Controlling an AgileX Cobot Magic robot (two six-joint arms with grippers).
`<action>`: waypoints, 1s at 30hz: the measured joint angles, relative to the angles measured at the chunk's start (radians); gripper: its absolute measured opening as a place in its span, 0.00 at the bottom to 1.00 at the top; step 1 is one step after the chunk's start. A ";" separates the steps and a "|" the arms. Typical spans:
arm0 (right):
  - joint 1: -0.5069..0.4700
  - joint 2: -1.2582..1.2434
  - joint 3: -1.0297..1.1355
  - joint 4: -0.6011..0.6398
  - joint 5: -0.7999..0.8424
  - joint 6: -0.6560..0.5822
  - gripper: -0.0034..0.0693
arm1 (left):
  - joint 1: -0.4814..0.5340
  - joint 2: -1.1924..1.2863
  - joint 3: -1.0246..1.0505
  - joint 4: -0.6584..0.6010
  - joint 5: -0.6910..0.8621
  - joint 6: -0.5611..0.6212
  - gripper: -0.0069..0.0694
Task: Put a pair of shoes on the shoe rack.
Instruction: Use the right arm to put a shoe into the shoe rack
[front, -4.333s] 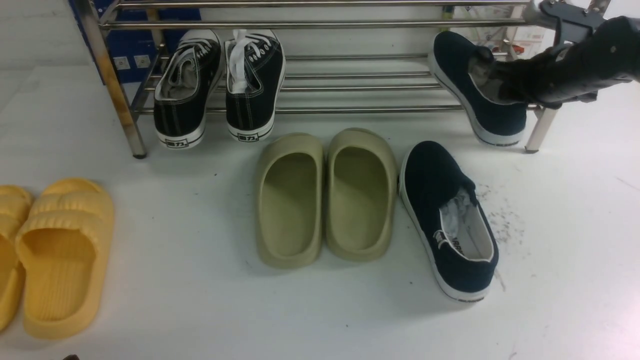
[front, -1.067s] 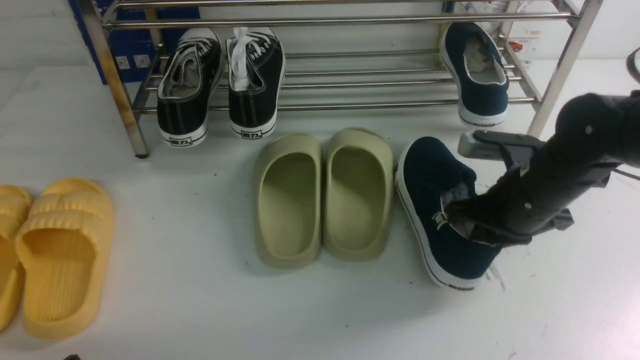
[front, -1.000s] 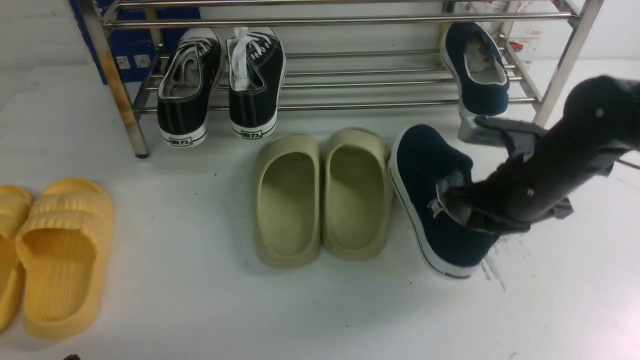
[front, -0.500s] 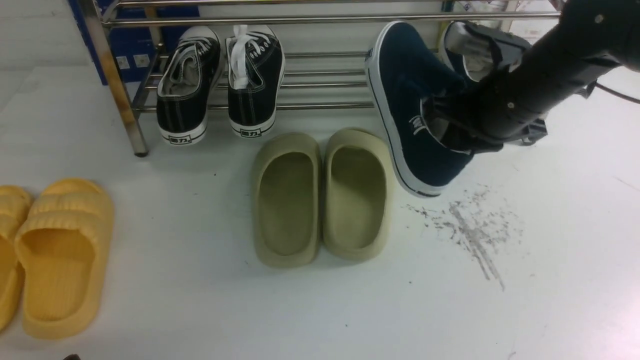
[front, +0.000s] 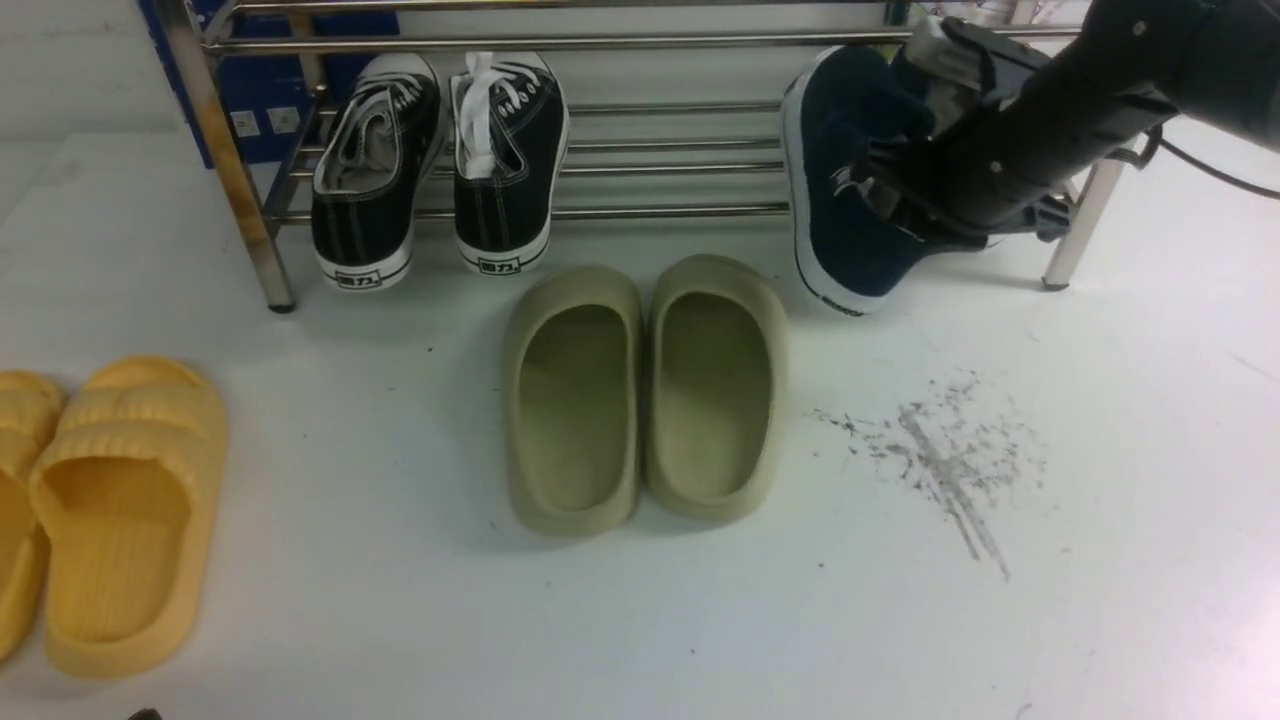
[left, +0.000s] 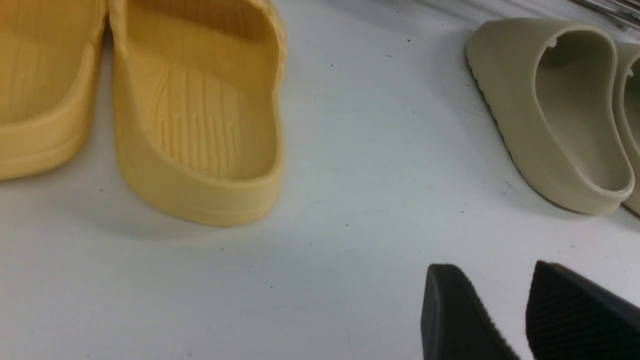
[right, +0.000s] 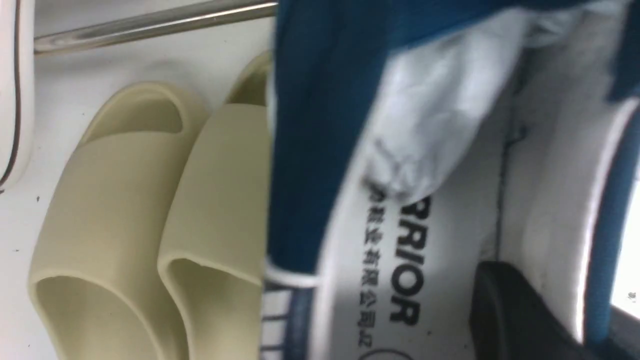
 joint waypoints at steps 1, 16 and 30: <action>0.000 0.000 0.000 0.000 -0.005 -0.003 0.10 | 0.000 0.000 0.000 0.000 0.000 0.000 0.40; 0.002 0.051 -0.002 -0.031 -0.266 -0.025 0.10 | 0.000 0.000 0.000 0.000 0.000 0.000 0.40; 0.002 0.062 -0.012 -0.022 -0.341 -0.026 0.49 | 0.000 0.000 0.000 0.000 0.000 0.000 0.40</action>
